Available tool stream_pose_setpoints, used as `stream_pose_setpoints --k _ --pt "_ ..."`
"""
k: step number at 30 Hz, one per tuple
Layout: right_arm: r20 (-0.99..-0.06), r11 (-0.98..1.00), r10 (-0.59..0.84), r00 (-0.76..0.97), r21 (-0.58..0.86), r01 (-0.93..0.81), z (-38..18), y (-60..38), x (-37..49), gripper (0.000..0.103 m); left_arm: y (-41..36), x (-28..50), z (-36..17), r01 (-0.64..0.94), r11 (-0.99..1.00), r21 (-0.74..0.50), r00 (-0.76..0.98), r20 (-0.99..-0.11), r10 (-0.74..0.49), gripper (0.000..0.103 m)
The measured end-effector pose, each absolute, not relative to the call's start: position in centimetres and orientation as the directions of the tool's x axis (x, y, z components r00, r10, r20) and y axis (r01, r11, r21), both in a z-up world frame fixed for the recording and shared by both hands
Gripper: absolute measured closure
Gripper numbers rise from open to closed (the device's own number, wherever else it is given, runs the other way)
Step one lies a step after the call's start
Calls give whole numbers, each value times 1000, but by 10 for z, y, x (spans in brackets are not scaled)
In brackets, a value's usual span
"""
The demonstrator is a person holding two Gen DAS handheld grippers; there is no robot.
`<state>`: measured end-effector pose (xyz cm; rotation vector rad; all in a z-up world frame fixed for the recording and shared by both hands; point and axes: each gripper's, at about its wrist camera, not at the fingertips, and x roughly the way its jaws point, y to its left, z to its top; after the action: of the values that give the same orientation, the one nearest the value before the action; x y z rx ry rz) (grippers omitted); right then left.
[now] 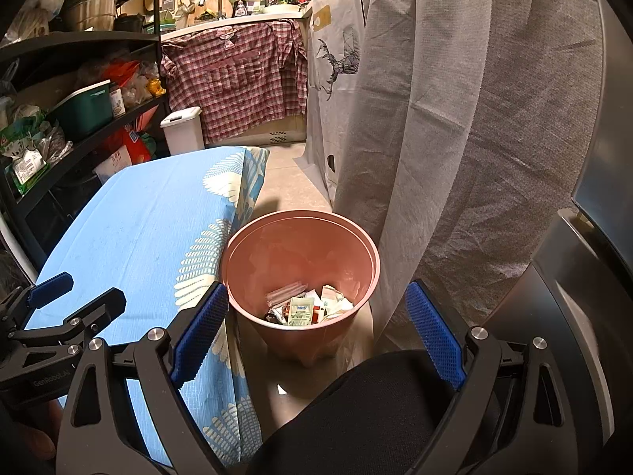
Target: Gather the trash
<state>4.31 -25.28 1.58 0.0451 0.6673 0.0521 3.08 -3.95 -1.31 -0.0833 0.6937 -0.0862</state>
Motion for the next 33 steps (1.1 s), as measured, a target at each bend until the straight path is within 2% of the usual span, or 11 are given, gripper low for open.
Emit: stream_pose_setpoints --k 33 --pt "-616 998 61 786 54 -35 17 -251 45 13 -41 31 -12 54 994 -95 764 -637 -103 8"
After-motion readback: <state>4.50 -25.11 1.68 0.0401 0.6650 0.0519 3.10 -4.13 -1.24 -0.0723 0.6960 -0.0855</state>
